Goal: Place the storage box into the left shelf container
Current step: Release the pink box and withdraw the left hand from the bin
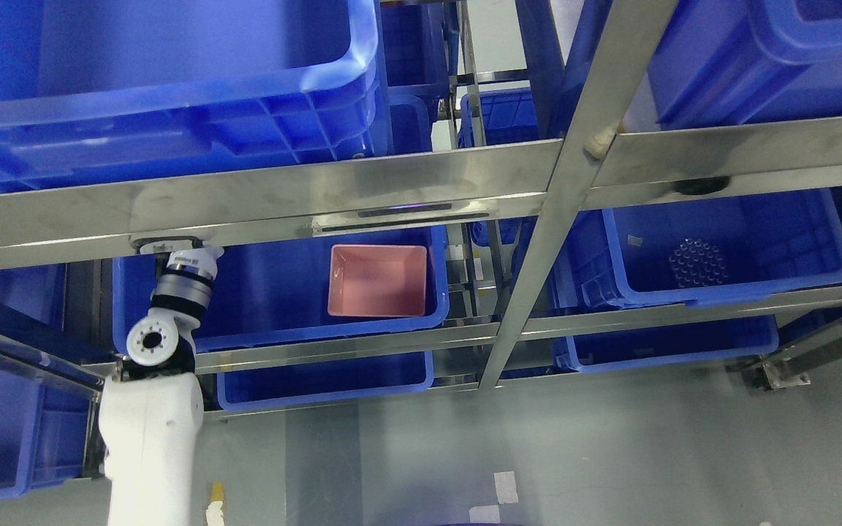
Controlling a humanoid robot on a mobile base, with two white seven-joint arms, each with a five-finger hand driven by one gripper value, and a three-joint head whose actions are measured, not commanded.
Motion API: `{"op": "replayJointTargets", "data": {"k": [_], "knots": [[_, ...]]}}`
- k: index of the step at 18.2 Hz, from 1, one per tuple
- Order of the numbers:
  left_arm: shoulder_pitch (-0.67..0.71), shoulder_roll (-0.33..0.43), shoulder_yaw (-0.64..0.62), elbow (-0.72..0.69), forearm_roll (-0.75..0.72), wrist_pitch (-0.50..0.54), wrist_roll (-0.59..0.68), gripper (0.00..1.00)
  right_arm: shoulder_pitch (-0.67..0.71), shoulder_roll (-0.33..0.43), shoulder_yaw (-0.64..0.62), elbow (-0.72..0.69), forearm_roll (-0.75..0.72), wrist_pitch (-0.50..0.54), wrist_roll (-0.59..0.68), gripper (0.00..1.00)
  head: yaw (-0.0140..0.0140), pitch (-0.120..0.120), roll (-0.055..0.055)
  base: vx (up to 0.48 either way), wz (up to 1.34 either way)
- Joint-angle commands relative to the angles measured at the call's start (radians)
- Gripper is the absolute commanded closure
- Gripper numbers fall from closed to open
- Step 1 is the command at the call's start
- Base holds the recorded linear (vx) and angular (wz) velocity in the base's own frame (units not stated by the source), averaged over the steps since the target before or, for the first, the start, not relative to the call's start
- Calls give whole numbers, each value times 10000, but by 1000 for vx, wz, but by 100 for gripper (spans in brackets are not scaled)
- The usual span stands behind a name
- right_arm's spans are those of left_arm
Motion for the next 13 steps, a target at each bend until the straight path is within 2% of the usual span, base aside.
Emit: {"op": "replayJointTargets", "data": {"k": [1,7,13], "knots": [[2197,-243,-649,-4436,681,102,1245,0,-46,-174,2,-175,-215,7,-8,0,0,0,0,0,0],[3456,-243,-756,-4592,681,-618,1260,0,-30,-174,2,-175,-215,7,-8,0,0,0,0,0,0],[3749,-243,-711,-4592,681,-865,1260,0,-30,-174,2,-175,-215,-8,-8,0,0,-1,0,0,0]]}}
